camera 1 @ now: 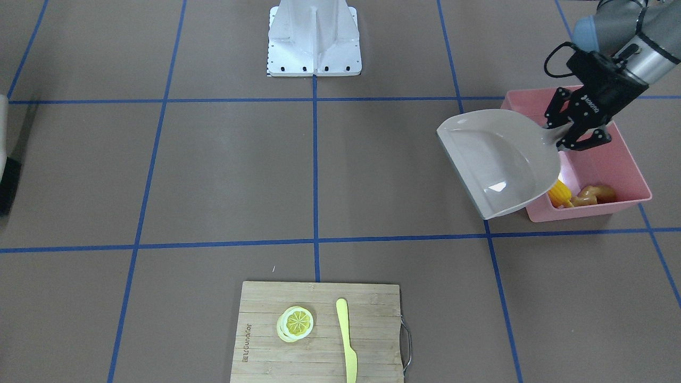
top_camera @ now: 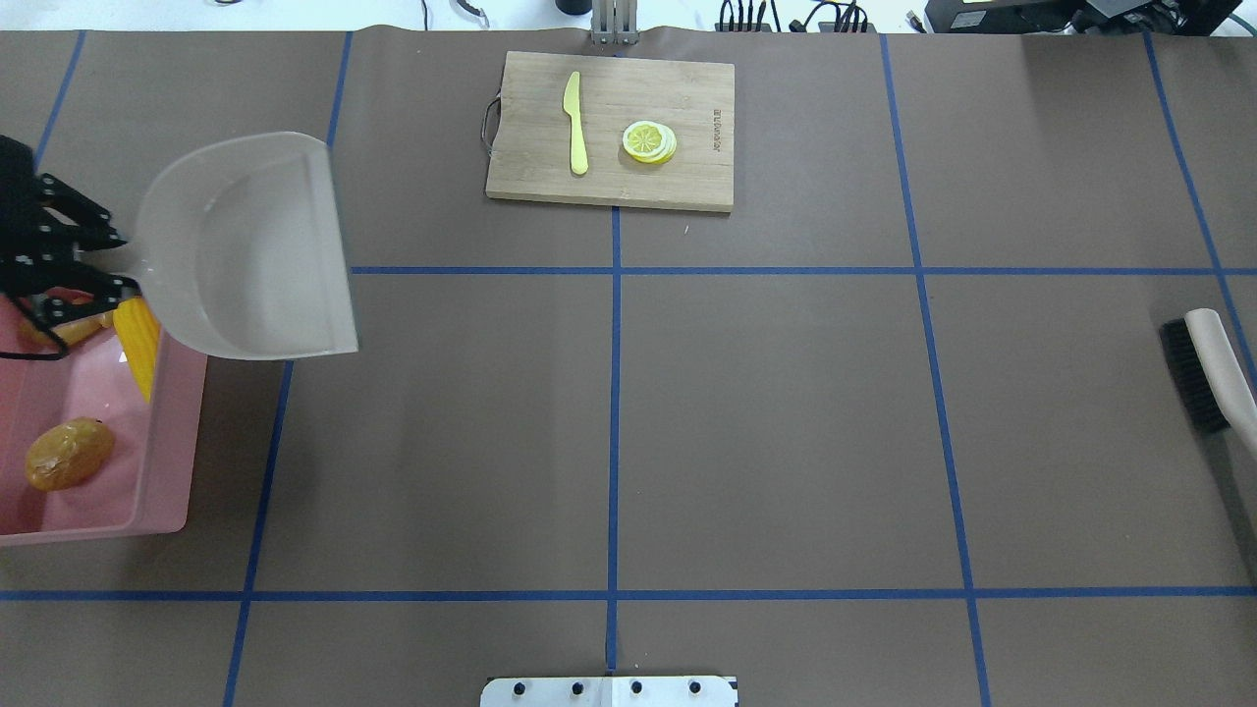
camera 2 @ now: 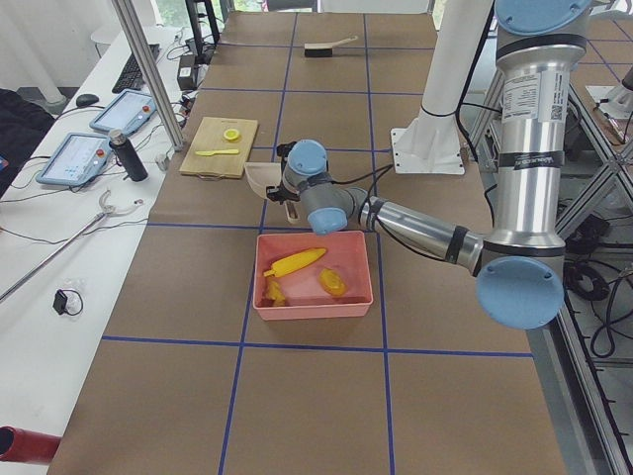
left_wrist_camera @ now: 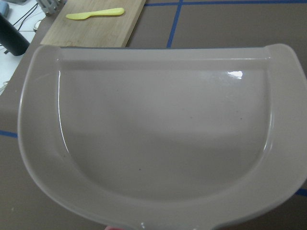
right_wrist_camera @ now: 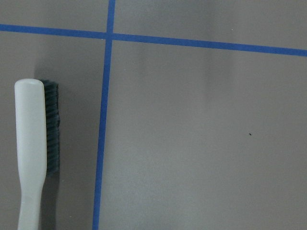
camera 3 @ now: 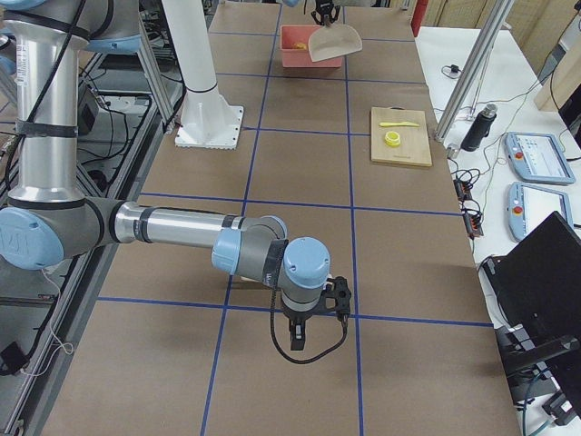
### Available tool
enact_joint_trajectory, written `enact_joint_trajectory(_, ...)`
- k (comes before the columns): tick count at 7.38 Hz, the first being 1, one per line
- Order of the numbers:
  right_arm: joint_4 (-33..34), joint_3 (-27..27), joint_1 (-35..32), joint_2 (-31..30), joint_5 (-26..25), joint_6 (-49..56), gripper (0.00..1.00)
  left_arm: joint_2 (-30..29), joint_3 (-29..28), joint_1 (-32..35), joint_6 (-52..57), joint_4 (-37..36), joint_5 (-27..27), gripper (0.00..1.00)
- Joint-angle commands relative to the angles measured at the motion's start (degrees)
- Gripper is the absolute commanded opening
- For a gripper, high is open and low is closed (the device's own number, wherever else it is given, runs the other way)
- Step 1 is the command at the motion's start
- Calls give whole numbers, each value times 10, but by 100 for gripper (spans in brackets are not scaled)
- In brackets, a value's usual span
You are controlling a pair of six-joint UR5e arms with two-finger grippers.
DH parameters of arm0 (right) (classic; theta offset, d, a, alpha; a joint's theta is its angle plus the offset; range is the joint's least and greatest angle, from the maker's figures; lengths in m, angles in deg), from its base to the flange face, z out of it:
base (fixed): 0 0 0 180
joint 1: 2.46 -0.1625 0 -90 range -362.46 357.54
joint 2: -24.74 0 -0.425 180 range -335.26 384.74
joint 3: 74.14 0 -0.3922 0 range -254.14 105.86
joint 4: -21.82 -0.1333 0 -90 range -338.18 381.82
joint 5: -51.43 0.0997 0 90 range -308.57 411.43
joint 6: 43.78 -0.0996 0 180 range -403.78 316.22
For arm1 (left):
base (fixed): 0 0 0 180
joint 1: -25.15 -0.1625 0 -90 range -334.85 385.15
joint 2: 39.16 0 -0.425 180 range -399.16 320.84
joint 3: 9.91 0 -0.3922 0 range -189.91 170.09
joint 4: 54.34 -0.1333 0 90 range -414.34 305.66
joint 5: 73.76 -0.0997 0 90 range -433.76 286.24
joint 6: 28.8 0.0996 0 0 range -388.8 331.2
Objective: Sweep and dump trash into bin
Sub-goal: 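Bring the empty dustpan back and lower it onto the table with the left gripper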
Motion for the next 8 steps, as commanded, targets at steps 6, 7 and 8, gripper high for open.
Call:
enact_joint_trajectory(6, -13, 9, 0, -8, -3, 1, 100, -191, -150, -187, 0, -34, -108, 0)
enact_joint_trajectory(7, -13, 8, 0, -12, -2, -1, 100, -224, -175, -187, 0, -35, -108, 0)
enact_joint_trajectory(8, -13, 8, 0, -12, -1, 0, 100, -247, -194, -187, -4, -35, -108, 0)
